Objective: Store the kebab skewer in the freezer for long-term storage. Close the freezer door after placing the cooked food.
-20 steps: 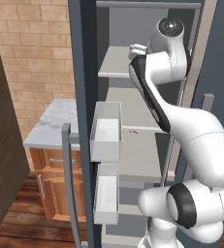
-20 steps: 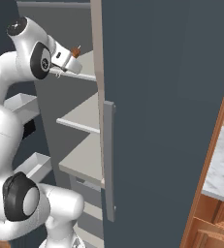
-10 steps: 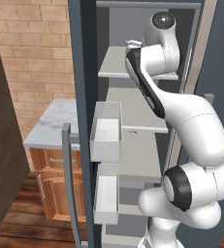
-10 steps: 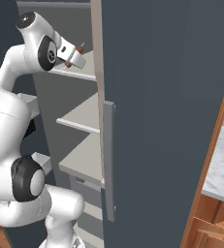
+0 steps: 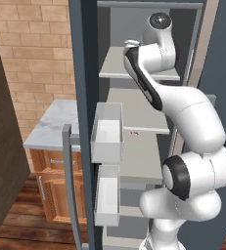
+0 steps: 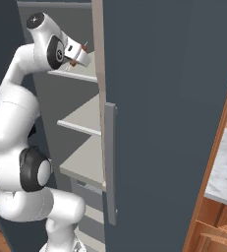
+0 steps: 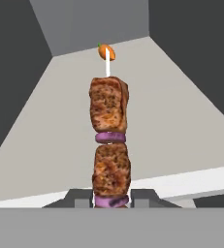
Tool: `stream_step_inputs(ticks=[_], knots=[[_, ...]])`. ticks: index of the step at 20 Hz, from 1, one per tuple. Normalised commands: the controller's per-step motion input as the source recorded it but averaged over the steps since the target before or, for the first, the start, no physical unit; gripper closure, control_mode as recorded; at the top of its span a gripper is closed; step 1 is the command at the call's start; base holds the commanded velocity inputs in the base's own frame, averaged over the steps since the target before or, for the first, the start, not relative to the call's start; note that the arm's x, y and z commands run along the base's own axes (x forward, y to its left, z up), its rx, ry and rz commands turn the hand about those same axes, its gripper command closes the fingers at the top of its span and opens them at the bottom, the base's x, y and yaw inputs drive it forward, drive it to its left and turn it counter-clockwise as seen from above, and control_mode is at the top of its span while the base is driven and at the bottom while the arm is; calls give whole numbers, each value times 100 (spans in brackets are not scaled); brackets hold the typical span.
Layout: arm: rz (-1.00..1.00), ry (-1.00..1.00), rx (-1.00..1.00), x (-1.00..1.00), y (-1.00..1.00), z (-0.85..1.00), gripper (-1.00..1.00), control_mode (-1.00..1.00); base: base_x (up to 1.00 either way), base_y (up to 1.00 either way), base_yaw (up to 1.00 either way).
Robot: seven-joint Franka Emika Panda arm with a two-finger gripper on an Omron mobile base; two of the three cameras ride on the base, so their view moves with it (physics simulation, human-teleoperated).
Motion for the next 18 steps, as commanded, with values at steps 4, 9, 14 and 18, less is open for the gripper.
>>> stream_step_inputs(ticks=[4,9,14,18], knots=[[4,2,-1,33,0,-9,100,-100,0,0,0],[6,11,-3,23,-7,-11,100,-100,0,0,0],[1,12,-4,7,-10,-12,100,-100,0,0,0],[0,8,-3,1,-7,-6,100,-100,0,0,0]])
